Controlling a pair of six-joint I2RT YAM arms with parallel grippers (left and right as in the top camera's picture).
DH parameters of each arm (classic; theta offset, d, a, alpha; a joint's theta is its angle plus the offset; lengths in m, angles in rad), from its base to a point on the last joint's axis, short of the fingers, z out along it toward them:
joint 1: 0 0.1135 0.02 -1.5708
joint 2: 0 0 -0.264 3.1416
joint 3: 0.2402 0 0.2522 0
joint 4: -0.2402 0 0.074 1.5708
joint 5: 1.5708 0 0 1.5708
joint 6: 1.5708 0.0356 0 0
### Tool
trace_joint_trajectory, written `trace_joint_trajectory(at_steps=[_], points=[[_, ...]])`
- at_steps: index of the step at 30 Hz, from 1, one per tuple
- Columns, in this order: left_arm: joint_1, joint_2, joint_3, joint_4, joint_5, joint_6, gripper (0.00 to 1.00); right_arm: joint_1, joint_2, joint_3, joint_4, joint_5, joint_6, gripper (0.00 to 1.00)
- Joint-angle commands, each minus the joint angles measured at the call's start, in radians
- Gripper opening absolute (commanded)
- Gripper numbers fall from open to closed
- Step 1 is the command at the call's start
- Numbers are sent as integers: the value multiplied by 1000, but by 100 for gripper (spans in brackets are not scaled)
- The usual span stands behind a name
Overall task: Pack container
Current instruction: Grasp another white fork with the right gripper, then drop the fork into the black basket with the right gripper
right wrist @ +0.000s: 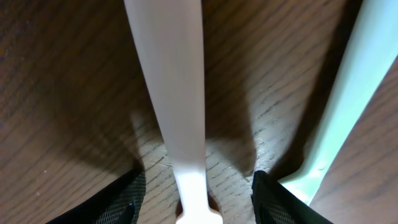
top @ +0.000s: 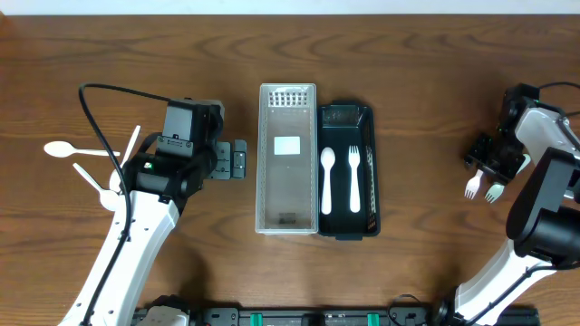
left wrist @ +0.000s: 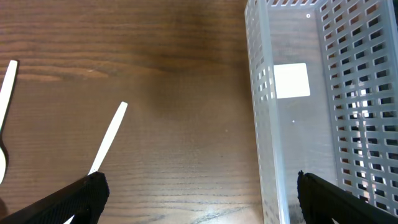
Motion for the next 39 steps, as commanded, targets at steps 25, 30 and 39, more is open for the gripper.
trace_joint_trajectory(at_steps=[25,30,39], points=[[2,-4,16,-3,-8,-6,99,127,-168,95,-61,-18,-19,1],[2,-4,16,-3,-8,-6,99,300,-328,199,-92,-72,-15,1],[2,-4,16,-3,-8,-6,99,647,-351,209,-87,-70,56,1]])
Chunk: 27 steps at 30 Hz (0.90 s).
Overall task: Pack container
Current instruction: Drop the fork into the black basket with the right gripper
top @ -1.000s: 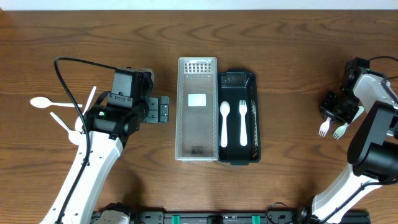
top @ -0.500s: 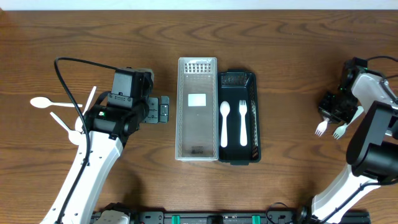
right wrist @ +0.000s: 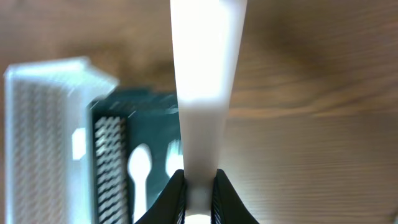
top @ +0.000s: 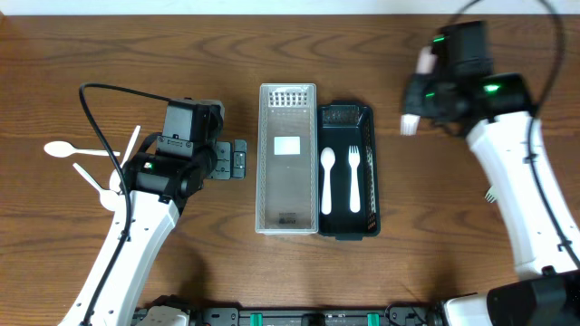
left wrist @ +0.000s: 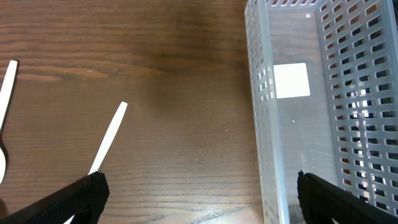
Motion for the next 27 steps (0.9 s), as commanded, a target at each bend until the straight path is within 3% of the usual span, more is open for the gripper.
trace_joint_trajectory(at_steps=[1,7,15,16,19,27], points=[[2,-4,16,-3,-8,-6,99,109,74,-28,4,16,37,1],[2,-4,16,-6,-8,-6,99,225,229,-31,9,43,63,1],[2,-4,16,-6,-8,-6,99,250,391,-31,15,38,63,8],[2,-4,16,-6,-8,-6,99,250,391,-31,18,38,63,10],[2,-4,16,-6,-8,-5,99,250,380,-26,31,38,62,40],[2,-4,16,-6,-8,-5,99,200,239,107,-39,51,40,45]])
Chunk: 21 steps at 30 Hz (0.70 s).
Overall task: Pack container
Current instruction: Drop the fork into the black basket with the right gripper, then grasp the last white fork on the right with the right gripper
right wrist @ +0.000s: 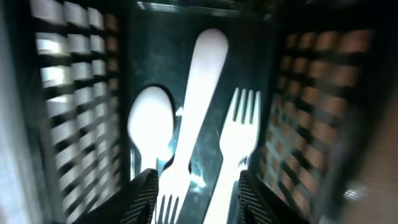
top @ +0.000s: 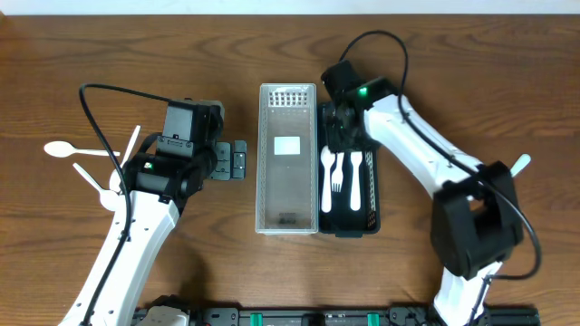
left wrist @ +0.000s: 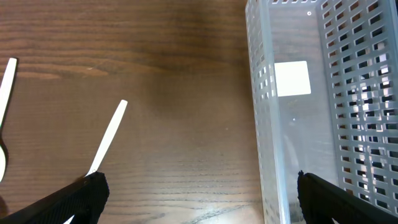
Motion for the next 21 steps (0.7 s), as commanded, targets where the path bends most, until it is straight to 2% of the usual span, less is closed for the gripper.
trace_joint_trajectory(at_steps=[1,5,6,10,15,21], points=[[2,-4,16,0,-9,-5,99,-56,-159,117,-25,35,-13,45],[2,-4,16,0,-9,-5,99,-162,-305,161,-41,113,13,47],[2,-4,16,0,-9,-5,99,-200,-341,160,-49,135,23,50],[2,-4,16,0,-9,-5,99,-396,-433,156,-127,172,55,53],[2,-4,16,0,-9,-5,100,-639,-428,114,-214,167,54,55],[2,-4,16,1,-9,-5,100,-801,-398,-106,-136,106,45,56]])
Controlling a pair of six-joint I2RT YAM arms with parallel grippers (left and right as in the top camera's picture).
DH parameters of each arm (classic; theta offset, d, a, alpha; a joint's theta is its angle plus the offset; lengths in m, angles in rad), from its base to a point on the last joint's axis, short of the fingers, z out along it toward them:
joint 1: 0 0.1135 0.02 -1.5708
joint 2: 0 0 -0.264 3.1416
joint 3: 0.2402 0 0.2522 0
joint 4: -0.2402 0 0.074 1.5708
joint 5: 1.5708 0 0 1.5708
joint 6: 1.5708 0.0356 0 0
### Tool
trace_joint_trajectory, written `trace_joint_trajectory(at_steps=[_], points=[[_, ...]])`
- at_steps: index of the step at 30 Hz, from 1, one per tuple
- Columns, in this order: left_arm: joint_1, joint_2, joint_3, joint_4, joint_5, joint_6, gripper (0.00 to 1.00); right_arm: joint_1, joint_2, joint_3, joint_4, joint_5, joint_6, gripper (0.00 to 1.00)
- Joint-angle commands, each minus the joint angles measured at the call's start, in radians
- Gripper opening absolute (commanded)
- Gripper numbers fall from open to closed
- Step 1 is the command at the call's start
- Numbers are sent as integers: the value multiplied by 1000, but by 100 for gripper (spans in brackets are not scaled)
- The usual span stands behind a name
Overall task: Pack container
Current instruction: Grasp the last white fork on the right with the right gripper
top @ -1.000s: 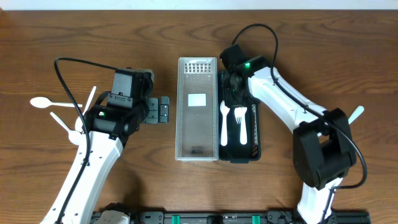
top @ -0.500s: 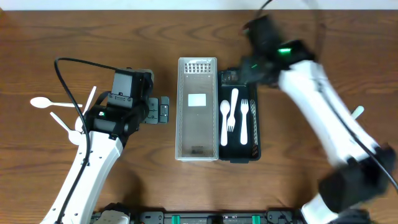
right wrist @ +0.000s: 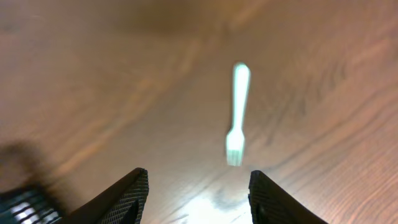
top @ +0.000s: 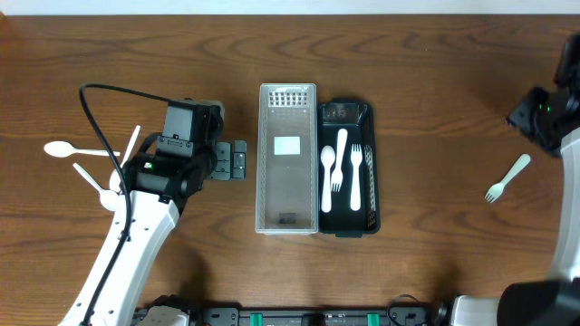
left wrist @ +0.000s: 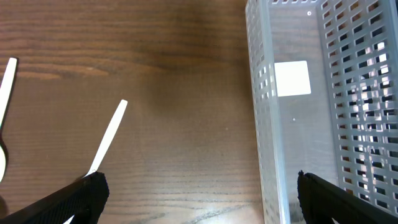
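The black container [top: 365, 116] stands right of the middle and holds a white spoon [top: 326, 177], a white fork [top: 338, 161] and another white fork [top: 355, 177]. On the table at the far right lies a pale green fork [top: 506, 177], which shows again as the green fork [right wrist: 238, 112] ahead of my right gripper [right wrist: 198, 199]. That gripper hangs open and empty above the wood. My left gripper [left wrist: 199, 205] is open and empty too, low over the table just left of the clear perforated basket [left wrist: 311, 93].
The clear basket [top: 288, 158] stands against the black container's left side. Left of my left arm lie a white spoon [top: 59, 149] and other white cutlery [top: 91, 177]; one white handle [left wrist: 109, 137] shows ahead of the left fingers.
My right gripper was open over the black container, above the white fork lying in it. It is now at the far right, open above the green fork. The left arm is unchanged.
My right gripper stood open around a white fork on the table at the far right, beside the green one. Then it was shut on that fork, near the container. Then the fork lay in the container, released. Now the gripper is back at the right.
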Motion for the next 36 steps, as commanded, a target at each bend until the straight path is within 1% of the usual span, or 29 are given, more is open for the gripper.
trace_joint_trajectory(at_steps=[1,3,5,9,15,20,36], points=[[2,-4,16,0,-8,-5,100,-53,29,-129,47,-53,4,57],[2,-4,16,-1,-8,-5,100,-79,43,-217,101,-63,2,59],[2,-4,16,-2,-8,-5,100,-110,66,-307,179,-63,-43,59],[2,-4,16,-5,-8,-5,99,-145,109,-358,245,-63,-93,61],[2,-4,16,-10,-8,-5,100,-200,205,-359,287,-90,-137,64],[2,-4,16,-19,-8,-5,100,-223,281,-359,343,-142,-142,64],[2,-4,16,-24,-8,-6,100,-224,392,-360,424,-142,-170,67]])
